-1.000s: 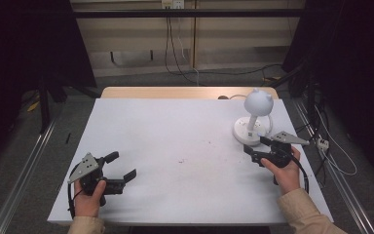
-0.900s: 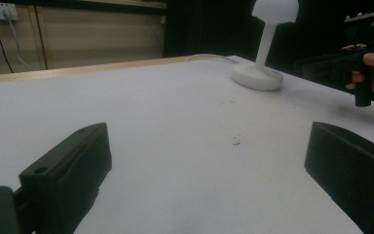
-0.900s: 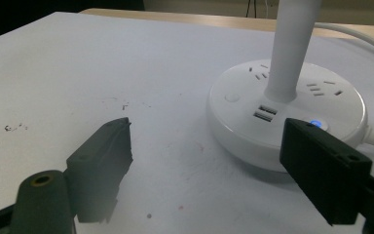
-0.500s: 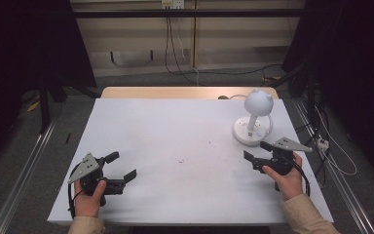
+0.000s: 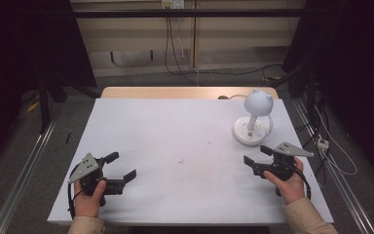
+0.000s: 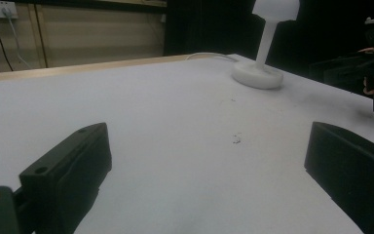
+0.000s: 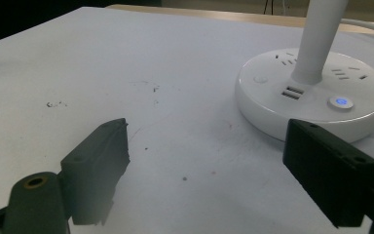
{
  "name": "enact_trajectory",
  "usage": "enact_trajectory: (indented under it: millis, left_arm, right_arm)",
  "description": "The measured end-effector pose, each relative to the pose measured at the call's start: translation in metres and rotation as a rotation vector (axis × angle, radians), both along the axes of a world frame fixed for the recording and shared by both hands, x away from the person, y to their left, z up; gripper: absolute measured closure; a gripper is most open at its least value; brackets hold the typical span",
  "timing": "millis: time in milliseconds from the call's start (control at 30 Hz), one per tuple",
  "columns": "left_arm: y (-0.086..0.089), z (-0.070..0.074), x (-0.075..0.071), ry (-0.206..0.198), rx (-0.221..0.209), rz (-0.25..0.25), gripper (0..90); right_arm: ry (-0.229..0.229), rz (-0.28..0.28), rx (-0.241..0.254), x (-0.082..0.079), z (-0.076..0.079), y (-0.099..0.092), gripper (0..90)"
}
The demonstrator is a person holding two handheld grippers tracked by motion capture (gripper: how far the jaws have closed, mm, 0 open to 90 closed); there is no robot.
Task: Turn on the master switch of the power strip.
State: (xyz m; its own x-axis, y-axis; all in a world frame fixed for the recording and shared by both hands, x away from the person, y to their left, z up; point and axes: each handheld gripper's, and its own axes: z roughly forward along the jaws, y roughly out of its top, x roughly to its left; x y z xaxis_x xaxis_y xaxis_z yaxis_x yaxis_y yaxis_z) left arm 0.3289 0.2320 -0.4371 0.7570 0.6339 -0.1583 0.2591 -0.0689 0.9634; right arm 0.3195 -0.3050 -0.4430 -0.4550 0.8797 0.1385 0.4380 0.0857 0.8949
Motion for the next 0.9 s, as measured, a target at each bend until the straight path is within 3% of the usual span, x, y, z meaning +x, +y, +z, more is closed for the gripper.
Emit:
enact_trajectory:
  millis: [900]
  left_arm:
    - [0.000, 0.000, 0.000, 0.002, 0.006, 0.004, 2.8]
  right_arm:
    - [-0.010, 0.044, 0.008, -0.021, 0.002, 0.005, 13.8]
